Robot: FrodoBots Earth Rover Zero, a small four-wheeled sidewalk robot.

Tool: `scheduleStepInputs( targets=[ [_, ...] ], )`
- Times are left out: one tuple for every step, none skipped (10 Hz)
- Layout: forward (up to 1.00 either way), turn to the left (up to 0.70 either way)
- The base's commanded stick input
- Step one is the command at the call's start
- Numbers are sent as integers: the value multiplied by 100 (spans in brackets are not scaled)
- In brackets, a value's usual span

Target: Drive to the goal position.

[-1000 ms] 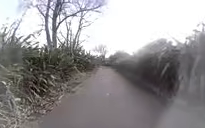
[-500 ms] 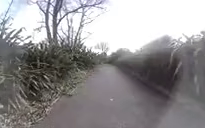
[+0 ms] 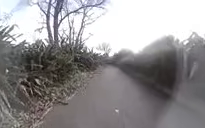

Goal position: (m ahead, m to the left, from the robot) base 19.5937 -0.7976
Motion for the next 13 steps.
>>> scheduleStepInputs(
  targets=[
    [70,0],
    [70,-18],
    [70,-35],
    [70,-35],
    [70,-35],
    [70,-35],
    [70,-35],
    [70,-35],
    [70,-35],
    [70,-35],
    [70,-35],
    [70,-35],
    [70,-35]
  ],
)
